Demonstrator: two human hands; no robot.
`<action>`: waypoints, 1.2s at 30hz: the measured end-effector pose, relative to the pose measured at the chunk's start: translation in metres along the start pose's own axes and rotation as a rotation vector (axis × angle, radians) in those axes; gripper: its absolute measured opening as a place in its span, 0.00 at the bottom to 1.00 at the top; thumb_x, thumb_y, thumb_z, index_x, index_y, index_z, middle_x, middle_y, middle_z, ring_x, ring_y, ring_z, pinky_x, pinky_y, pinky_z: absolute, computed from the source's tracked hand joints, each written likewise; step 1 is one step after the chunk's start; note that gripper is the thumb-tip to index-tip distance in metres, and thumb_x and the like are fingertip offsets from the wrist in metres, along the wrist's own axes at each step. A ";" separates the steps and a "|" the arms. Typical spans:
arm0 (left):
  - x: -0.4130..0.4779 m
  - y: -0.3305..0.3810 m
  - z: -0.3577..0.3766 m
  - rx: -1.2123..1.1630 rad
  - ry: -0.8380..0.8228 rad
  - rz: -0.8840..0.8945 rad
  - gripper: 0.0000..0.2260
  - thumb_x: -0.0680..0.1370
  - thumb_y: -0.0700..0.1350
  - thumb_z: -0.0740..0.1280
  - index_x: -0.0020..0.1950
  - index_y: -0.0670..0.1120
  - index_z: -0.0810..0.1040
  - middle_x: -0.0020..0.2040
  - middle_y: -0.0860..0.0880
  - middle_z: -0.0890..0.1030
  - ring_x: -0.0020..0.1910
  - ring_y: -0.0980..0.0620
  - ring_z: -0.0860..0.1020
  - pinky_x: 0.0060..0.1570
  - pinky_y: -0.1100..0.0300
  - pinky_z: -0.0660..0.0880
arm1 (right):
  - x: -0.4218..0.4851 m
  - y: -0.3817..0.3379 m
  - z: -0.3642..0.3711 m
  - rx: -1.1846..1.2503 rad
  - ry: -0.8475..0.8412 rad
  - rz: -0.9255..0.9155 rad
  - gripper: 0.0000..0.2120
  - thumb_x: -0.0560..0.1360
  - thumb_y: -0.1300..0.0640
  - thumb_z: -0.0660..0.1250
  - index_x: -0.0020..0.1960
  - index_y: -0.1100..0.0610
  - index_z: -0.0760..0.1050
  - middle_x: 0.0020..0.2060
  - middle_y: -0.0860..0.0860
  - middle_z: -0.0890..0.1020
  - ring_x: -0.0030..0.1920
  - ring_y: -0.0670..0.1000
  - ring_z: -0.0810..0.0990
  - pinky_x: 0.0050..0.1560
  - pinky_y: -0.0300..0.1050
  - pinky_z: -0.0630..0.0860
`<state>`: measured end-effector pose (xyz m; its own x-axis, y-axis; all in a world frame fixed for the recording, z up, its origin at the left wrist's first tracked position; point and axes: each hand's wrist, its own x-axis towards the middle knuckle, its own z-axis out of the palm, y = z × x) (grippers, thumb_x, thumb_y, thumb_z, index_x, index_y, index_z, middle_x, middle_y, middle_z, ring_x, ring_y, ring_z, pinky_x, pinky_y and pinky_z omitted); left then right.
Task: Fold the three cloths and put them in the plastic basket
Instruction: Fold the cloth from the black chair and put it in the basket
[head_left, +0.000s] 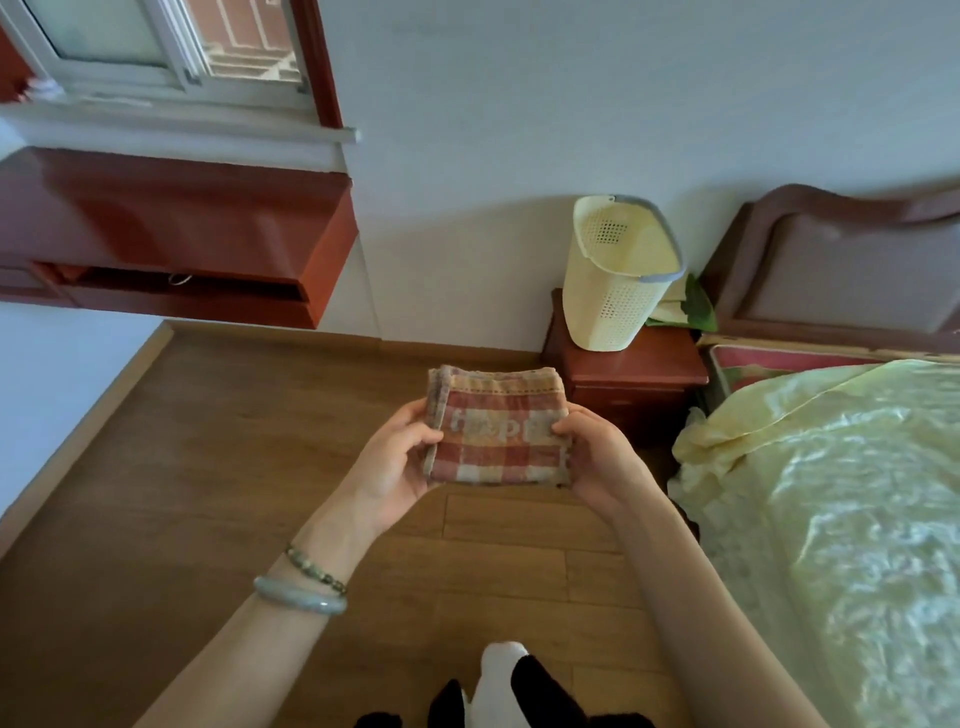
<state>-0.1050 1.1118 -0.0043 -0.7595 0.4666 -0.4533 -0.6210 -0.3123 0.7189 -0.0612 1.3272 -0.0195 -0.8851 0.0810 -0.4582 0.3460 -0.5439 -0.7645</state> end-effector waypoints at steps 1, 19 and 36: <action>0.013 0.006 0.000 0.004 -0.006 -0.005 0.16 0.78 0.34 0.56 0.63 0.45 0.73 0.62 0.37 0.76 0.62 0.39 0.74 0.59 0.46 0.72 | 0.010 -0.006 0.001 0.001 0.009 -0.008 0.13 0.72 0.67 0.58 0.55 0.63 0.75 0.47 0.59 0.82 0.45 0.57 0.83 0.39 0.51 0.81; 0.332 0.140 0.036 0.086 -0.171 -0.042 0.18 0.72 0.36 0.63 0.59 0.48 0.80 0.55 0.41 0.82 0.54 0.44 0.81 0.42 0.55 0.79 | 0.263 -0.158 -0.019 0.140 0.136 -0.063 0.13 0.71 0.68 0.58 0.53 0.63 0.75 0.44 0.59 0.83 0.44 0.58 0.84 0.38 0.50 0.80; 0.579 0.271 0.066 0.322 -0.343 -0.171 0.15 0.75 0.32 0.58 0.55 0.47 0.76 0.43 0.44 0.83 0.41 0.47 0.83 0.32 0.57 0.78 | 0.454 -0.254 0.000 0.335 0.348 -0.181 0.15 0.74 0.69 0.56 0.59 0.63 0.71 0.46 0.59 0.81 0.41 0.56 0.83 0.35 0.48 0.80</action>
<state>-0.7003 1.3521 -0.0378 -0.5113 0.7507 -0.4183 -0.5982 0.0385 0.8004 -0.5506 1.5016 -0.0334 -0.7460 0.4408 -0.4992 0.0277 -0.7285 -0.6845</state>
